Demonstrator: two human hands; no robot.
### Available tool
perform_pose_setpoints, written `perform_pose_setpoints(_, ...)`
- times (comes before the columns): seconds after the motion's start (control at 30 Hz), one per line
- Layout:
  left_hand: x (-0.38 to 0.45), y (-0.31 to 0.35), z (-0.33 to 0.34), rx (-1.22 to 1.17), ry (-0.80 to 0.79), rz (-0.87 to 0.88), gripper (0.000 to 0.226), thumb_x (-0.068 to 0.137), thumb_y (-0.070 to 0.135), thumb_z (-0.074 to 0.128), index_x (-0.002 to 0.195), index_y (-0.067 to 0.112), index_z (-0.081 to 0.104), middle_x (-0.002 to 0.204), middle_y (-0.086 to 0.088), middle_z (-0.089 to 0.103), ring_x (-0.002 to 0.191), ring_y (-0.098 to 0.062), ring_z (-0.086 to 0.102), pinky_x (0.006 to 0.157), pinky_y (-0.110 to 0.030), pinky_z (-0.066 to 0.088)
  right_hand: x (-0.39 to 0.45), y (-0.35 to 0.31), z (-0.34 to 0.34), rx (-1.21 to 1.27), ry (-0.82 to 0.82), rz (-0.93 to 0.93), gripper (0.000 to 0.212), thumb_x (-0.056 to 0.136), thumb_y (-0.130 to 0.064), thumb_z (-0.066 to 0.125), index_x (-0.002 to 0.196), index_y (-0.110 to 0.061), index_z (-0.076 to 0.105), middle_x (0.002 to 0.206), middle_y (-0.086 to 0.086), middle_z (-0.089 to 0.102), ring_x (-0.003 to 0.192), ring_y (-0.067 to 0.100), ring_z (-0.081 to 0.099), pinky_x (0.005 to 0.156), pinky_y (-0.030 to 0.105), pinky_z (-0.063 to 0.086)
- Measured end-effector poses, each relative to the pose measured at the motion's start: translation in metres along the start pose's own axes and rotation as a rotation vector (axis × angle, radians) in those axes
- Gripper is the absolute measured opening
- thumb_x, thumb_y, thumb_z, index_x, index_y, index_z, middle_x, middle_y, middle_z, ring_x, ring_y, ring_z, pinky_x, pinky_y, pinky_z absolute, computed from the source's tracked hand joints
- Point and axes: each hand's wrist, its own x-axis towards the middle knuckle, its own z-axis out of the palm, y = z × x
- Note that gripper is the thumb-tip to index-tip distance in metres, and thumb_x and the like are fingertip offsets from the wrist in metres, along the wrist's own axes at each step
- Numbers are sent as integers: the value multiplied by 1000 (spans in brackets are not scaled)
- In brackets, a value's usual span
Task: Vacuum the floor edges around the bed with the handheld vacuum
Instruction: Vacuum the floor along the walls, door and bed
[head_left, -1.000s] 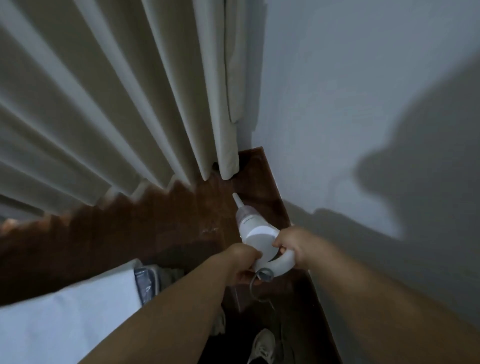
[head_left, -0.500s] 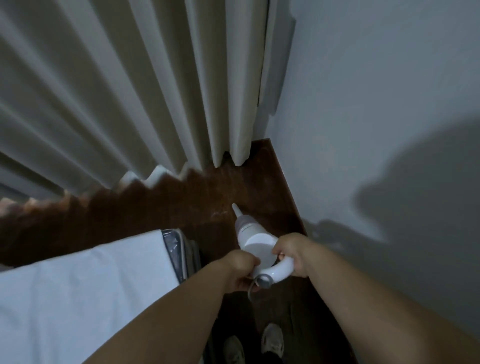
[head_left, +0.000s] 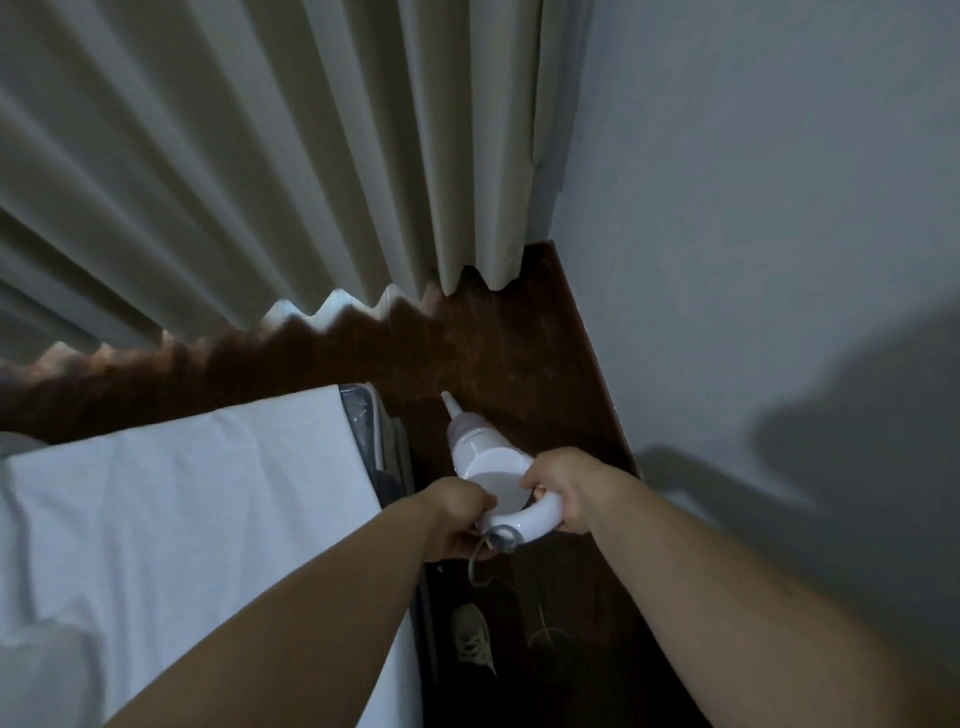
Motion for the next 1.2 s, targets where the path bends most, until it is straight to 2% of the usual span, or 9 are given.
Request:
perform_pose_setpoints(0.17,-29,-60,68,-16,2,34,32,99,10,43,130,4,43,102,-17,62,80,-23,64,61,-33,54,-26,79,-39,-87,24,2,35,87,-9,60,122,-6,52,116,15,58,105,29,58,93,42,50)
perform_pose_setpoints(0.3,-53,-120,133,-70,-19,59,26,100,7,39,124,3,46,88,-12,59,72,-20,59,55,-30,51,-48,151,-68,-118,23,-32,16,90,-6,57,105,-4,54,86,11,55,74,22,55,59,34,47)
perform_pose_setpoints(0.37,-63,-160,165,-74,6,64,29,100,7,40,127,2,45,90,-13,59,72,-21,59,53,-30,50,-60,198,-83,-161,25,-24,4,90,-6,57,93,-6,55,79,9,53,68,20,52,55,32,43)
perform_pose_setpoints(0.57,-118,-259,225,-184,2,24,24,99,7,42,122,4,46,92,-13,60,76,-22,60,56,-32,52,-99,303,-96,-250,12,25,7,86,-6,59,81,-8,56,77,9,54,69,20,53,63,31,47)
perform_pose_setpoints(0.67,-145,-296,236,-236,12,6,24,100,6,42,123,5,45,92,-13,60,76,-22,61,64,-33,53,-119,337,-91,-270,4,39,9,83,-6,61,92,-7,60,85,10,57,75,21,56,76,34,53)
perform_pose_setpoints(0.83,-172,-364,250,-221,40,-1,34,99,8,44,132,0,43,96,-15,63,78,-22,63,58,-31,55,-153,399,-78,-278,-16,56,30,82,-7,62,112,-5,61,101,12,59,82,22,58,83,36,53)
perform_pose_setpoints(1.03,-194,-448,252,-212,58,19,32,99,11,46,129,2,45,101,-16,63,75,-22,63,49,-28,54,-193,479,-42,-188,15,12,16,89,-6,58,104,-3,59,99,11,59,77,21,57,63,34,51)
perform_pose_setpoints(1.13,-197,-474,237,-201,97,13,26,99,14,47,123,3,47,105,-16,62,82,-22,64,58,-29,56,-194,504,-16,-99,17,32,5,89,-8,59,93,-5,58,102,12,61,90,24,61,81,38,54)
perform_pose_setpoints(1.2,-188,-482,222,-197,108,27,20,99,15,47,115,3,48,95,-15,61,79,-22,62,60,-30,54,-183,511,1,-49,-3,14,11,90,-8,59,99,-3,60,98,11,60,89,24,61,81,38,54)
